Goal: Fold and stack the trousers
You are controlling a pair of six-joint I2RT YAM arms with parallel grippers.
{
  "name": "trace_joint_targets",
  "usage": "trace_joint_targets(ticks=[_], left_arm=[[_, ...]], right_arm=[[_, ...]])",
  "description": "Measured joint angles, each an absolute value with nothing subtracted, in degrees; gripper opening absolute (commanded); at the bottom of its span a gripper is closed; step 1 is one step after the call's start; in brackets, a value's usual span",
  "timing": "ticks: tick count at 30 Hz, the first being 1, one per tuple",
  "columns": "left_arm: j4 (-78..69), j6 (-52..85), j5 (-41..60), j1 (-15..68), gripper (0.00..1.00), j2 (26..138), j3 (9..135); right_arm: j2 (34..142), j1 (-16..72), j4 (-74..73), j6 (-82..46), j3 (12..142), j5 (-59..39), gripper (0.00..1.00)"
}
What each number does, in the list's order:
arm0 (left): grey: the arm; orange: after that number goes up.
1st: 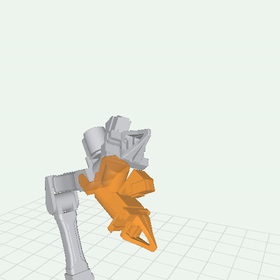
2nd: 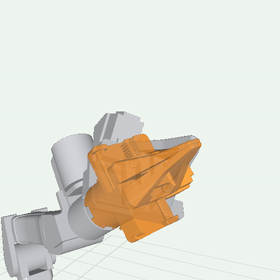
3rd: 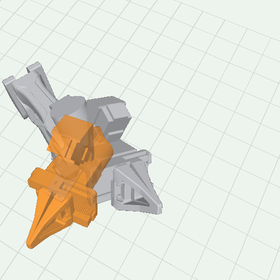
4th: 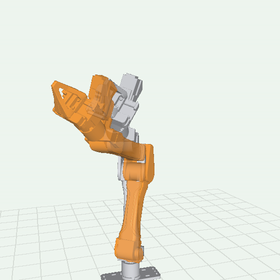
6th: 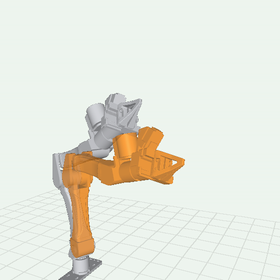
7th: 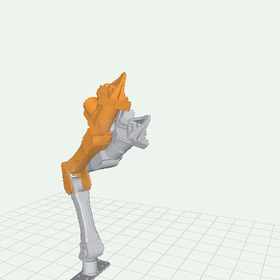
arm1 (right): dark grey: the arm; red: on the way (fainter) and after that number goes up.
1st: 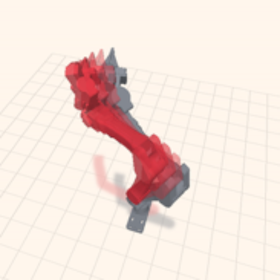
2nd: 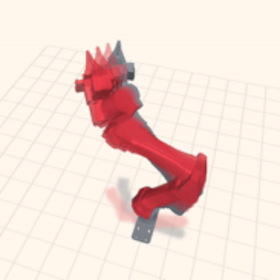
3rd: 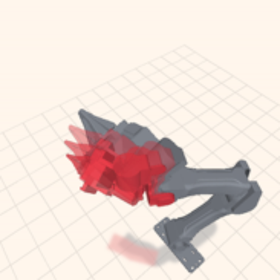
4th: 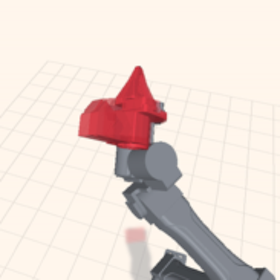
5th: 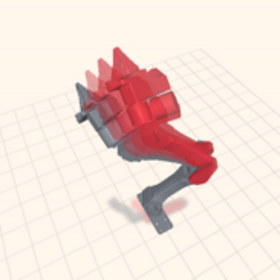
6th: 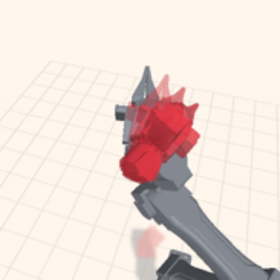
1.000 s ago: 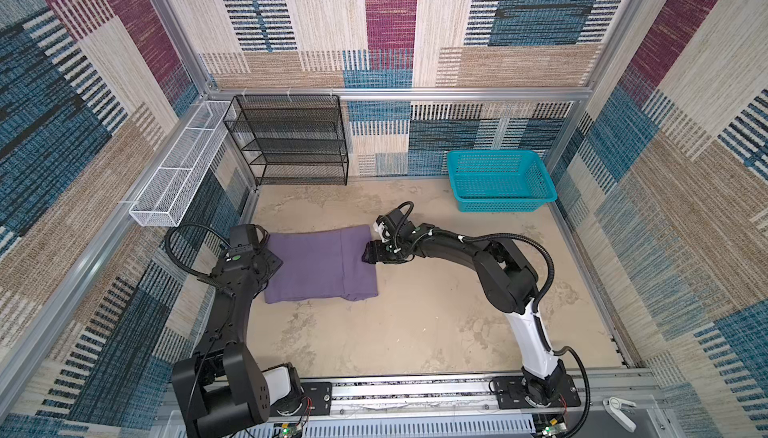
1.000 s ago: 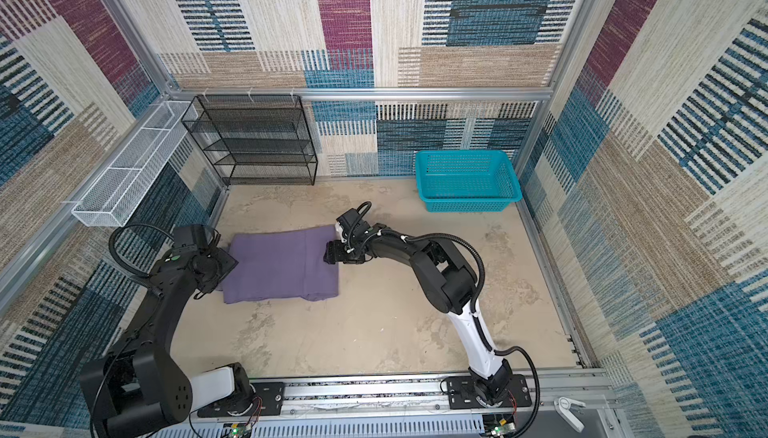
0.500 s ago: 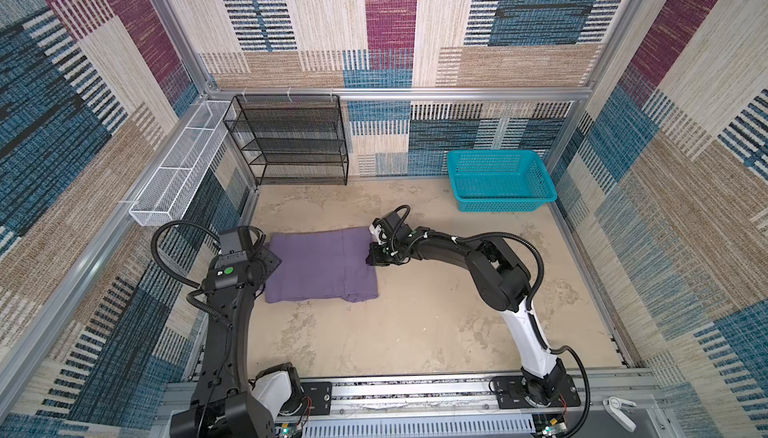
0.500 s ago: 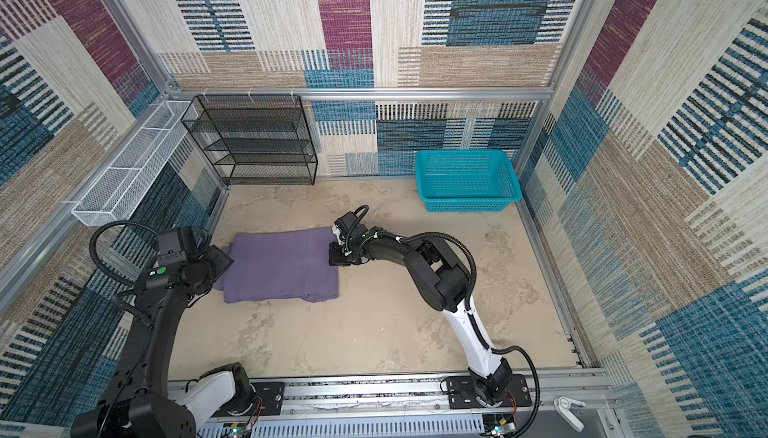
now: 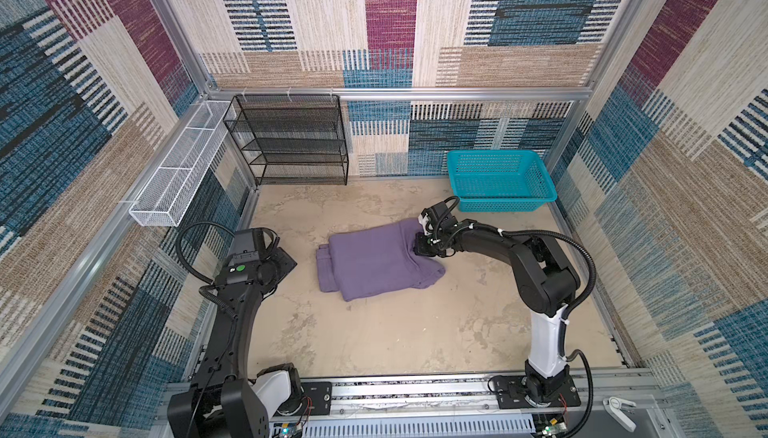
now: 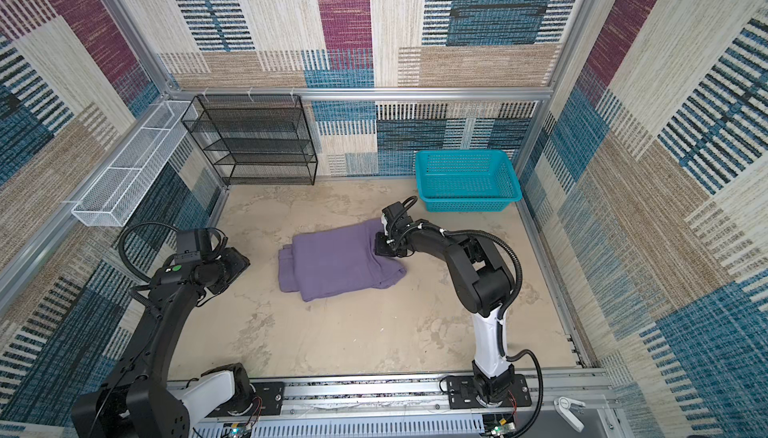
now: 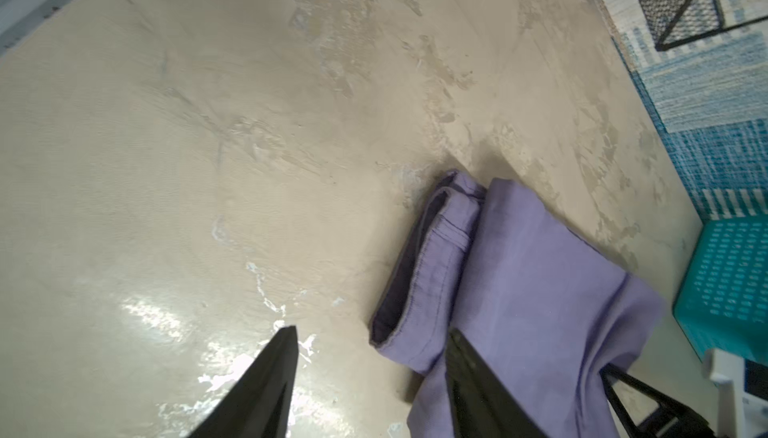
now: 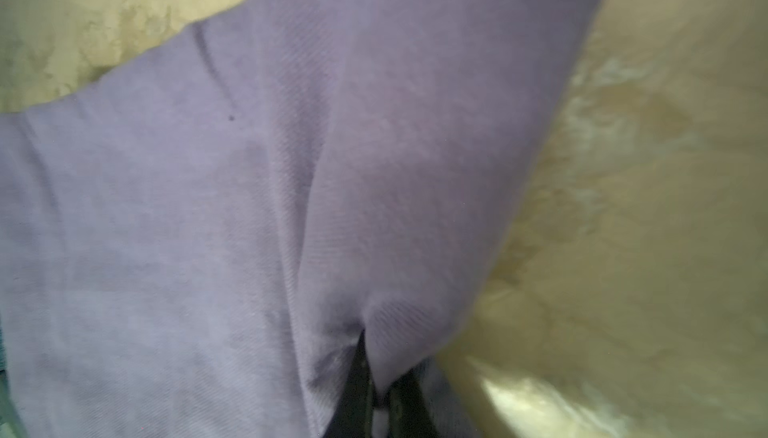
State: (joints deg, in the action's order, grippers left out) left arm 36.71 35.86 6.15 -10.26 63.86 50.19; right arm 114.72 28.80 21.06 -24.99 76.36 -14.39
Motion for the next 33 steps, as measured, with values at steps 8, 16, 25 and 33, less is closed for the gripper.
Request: trace_joint_targets(ticks=[8, 16, 25, 33], left_arm=[[33.89, 36.05, 4.54, 0.75, 0.69, 69.19, 51.59], [29.82, 36.73, 1.67, 10.83, 0.94, 80.93, 52.47], [27.97, 37.87, -0.3, 15.57, 0.85, 86.72, 52.71], [25.39, 39.0, -2.66, 16.4, 0.51, 91.07, 51.05]], right_arm=[[114.67, 28.53, 22.44, -23.7, 76.66, -13.93, 0.26], [112.46, 25.32, 23.7, -23.73, 74.02, -13.17, 0.58], [108.51, 22.83, 24.8, -23.68, 72.38, -12.84, 0.77], [104.57, 20.82, 25.34, -23.33, 72.34, -12.71, 0.81]])
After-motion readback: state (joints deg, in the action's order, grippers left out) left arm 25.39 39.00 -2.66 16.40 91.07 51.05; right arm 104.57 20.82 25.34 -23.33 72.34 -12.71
